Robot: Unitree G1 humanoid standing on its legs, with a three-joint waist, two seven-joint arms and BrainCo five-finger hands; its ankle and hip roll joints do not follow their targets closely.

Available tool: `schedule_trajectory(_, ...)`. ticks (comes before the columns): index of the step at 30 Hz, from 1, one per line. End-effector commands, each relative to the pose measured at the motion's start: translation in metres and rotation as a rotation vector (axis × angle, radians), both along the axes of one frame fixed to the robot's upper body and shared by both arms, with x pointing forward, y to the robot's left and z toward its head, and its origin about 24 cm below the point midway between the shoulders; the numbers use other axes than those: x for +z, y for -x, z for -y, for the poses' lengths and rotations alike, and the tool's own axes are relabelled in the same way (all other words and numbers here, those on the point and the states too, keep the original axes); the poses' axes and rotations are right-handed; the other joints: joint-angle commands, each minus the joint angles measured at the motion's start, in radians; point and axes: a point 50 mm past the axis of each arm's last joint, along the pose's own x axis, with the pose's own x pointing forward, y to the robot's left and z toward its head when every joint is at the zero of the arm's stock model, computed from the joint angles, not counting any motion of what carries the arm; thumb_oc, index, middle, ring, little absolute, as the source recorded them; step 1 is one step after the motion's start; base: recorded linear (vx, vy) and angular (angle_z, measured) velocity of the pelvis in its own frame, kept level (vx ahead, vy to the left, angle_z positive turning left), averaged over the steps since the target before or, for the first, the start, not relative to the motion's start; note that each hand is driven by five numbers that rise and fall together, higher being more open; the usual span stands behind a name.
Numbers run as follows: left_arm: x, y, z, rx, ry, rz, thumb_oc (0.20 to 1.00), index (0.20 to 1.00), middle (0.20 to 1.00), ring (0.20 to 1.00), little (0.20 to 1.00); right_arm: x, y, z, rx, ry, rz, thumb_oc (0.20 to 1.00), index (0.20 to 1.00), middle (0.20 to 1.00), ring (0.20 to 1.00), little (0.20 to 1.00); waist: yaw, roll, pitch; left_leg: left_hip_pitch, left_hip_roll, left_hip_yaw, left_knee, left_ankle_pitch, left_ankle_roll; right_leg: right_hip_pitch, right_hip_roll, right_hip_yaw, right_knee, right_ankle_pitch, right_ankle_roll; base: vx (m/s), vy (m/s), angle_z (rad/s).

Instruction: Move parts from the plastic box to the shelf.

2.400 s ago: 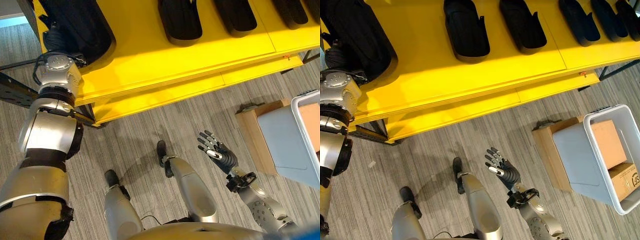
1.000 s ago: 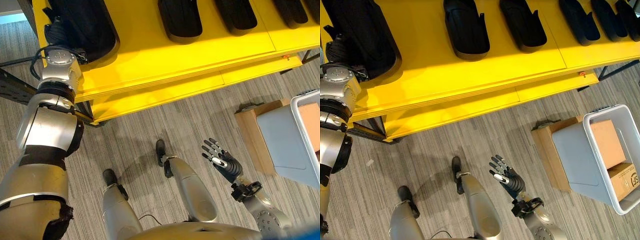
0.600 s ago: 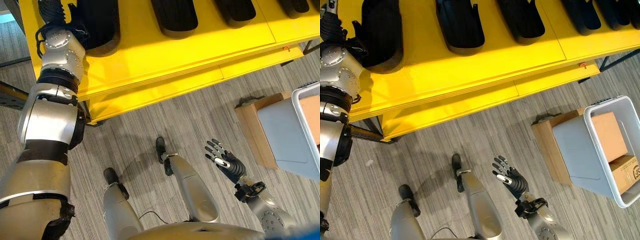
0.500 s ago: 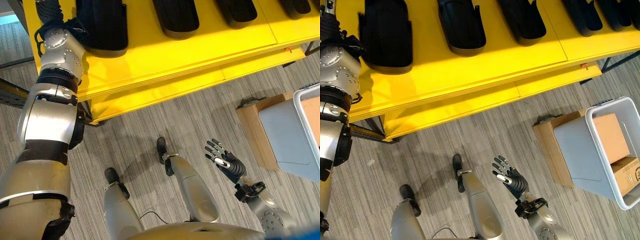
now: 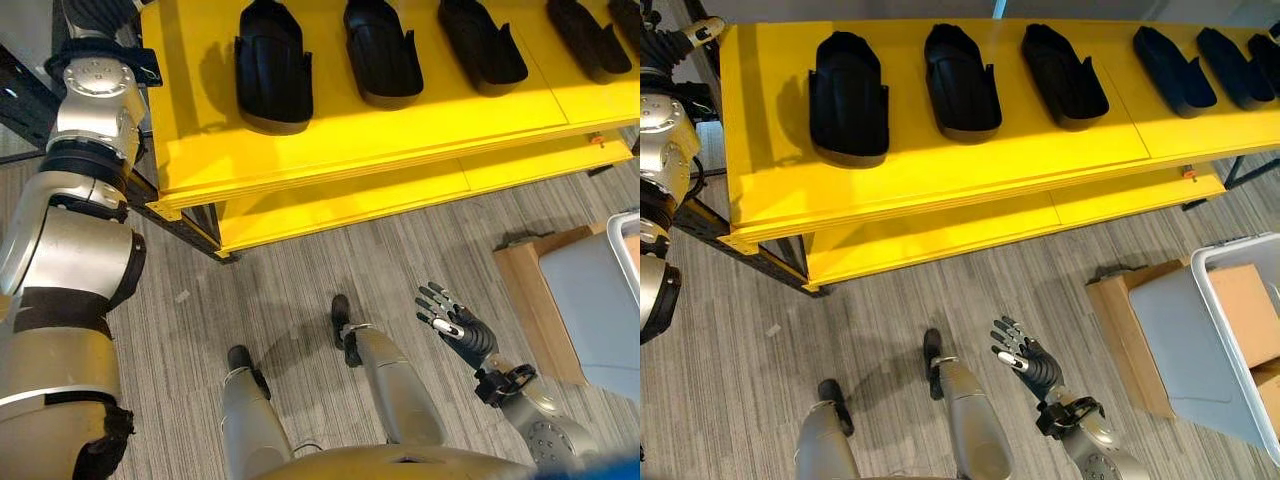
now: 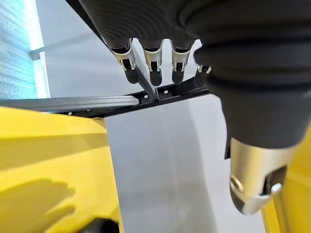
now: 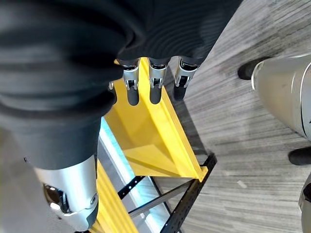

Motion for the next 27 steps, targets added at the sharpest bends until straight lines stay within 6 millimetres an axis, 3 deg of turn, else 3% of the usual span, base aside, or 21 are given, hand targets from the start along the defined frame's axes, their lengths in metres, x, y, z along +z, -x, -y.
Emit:
schedule_trajectory(1,0.02,0.015,0.04,0.052,-0.753,0.063,1.0,1.0,1.0,1.0,1.0,0.015,-0.008,0.0,0.037,-0.017,0.117,1.0,1.0,1.0,1.0,1.0,-0.014,-0.012,0.074,0.015,0.069,-0.121,0.004,0.02,-0.061,0.107,-0.127,0.061,0.036,-0.092,0.123,-0.13,0.001,0.42)
schedule_trajectory(2,0.014,0.015,0.052,0.027,-0.862,0.056,1.0,1.0,1.0,1.0,1.0,0.017,-0.01,0.001,0.039,-0.014,0.131,1.0,1.0,1.0,1.0,1.0,-0.009,-0.014,0.082,0.007,0.061,-0.121,-0.004,0.051,-0.054,0.104,-0.132,0.061,0.024,-0.064,0.118,-0.14,0.022,0.49)
schedule_trajectory(6,-0.017,0.01,0.051,0.058,-1.075,-0.062,1.0,1.0,1.0,1.0,1.0,0.021,-0.01,0.001,0.079,0.004,0.147,1.0,1.0,1.0,1.0,1.0,-0.005,-0.012,0.107,0.036,0.056,-0.112,-0.002,0.051,-0.051,0.127,-0.144,0.071,0.028,-0.063,0.122,-0.08,0.047,0.12)
schedule_trajectory(11,-0.042,0.004,0.073,0.064,-1.473,-0.129,1.0,1.0,1.0,1.0,1.0,0.024,-0.007,0.008,0.101,0.033,0.151,1.0,1.0,1.0,1.0,1.0,-0.008,-0.012,0.116,0.038,0.053,-0.105,0.002,0.05,-0.053,0.119,-0.15,0.079,0.035,-0.061,0.126,-0.04,0.015,-0.02)
schedule_trajectory(14,-0.057,0.002,0.075,0.036,-1.574,-0.184,1.0,1.0,1.0,1.0,1.0,0.026,-0.006,0.011,0.099,0.039,0.157,1.0,1.0,1.0,1.0,1.0,-0.011,-0.013,0.113,0.034,0.056,-0.098,0.005,0.05,-0.054,0.111,-0.148,0.085,0.034,-0.057,0.128,0.01,0.009,-0.01)
schedule_trajectory(15,-0.062,0.001,0.076,0.018,-1.573,-0.2,1.0,1.0,1.0,1.0,1.0,0.026,-0.005,0.013,0.093,0.044,0.156,1.0,1.0,1.0,1.0,1.0,-0.011,-0.009,0.111,0.043,0.059,-0.099,0.011,0.021,-0.059,0.118,-0.147,0.086,0.044,-0.083,0.134,0.07,0.017,-0.07)
schedule_trajectory(17,-0.064,-0.001,0.073,0.039,-1.565,-0.219,1.0,1.0,1.0,1.0,1.0,0.027,-0.006,0.013,0.092,0.044,0.162,1.0,1.0,1.0,1.0,1.0,-0.013,-0.011,0.112,0.029,0.057,-0.095,0.006,0.05,-0.053,0.1,-0.147,0.09,0.037,-0.057,0.129,-0.01,0.008,-0.08)
schedule_trajectory(19,-0.067,-0.002,0.07,0.05,-1.55,-0.236,1.0,1.0,1.0,1.0,1.0,0.027,-0.005,0.014,0.09,0.046,0.16,1.0,1.0,1.0,1.0,1.0,-0.015,-0.008,0.106,0.037,0.061,-0.094,0.01,0.023,-0.058,0.106,-0.146,0.088,0.045,-0.082,0.135,-0.01,0.002,-0.11)
schedule_trajectory(20,-0.066,-0.003,0.071,0.051,-1.544,-0.233,1.0,1.0,1.0,1.0,1.0,0.027,-0.005,0.015,0.086,0.044,0.163,1.0,1.0,1.0,1.0,1.0,-0.017,-0.011,0.107,0.023,0.058,-0.091,0.003,0.053,-0.054,0.093,-0.147,0.091,0.036,-0.056,0.13,0.0,0.0,-0.12)
schedule_trajectory(21,-0.065,-0.004,0.068,0.069,-1.524,-0.242,1.0,1.0,1.0,1.0,1.0,0.027,-0.004,0.015,0.083,0.042,0.158,1.0,1.0,1.0,1.0,1.0,-0.02,-0.006,0.1,0.031,0.062,-0.091,0.012,0.023,-0.06,0.096,-0.145,0.09,0.049,-0.083,0.135,0.01,0.004,-0.09)
schedule_trajectory(27,-0.058,-0.008,0.064,0.111,-1.489,-0.251,1.0,1.0,1.0,1.0,1.0,0.025,-0.002,0.017,0.08,0.04,0.146,1.0,1.0,1.0,1.0,1.0,-0.025,-0.002,0.088,0.021,0.065,-0.092,0.016,0.024,-0.061,0.082,-0.142,0.092,0.062,-0.088,0.135,0.02,-0.002,-0.02)
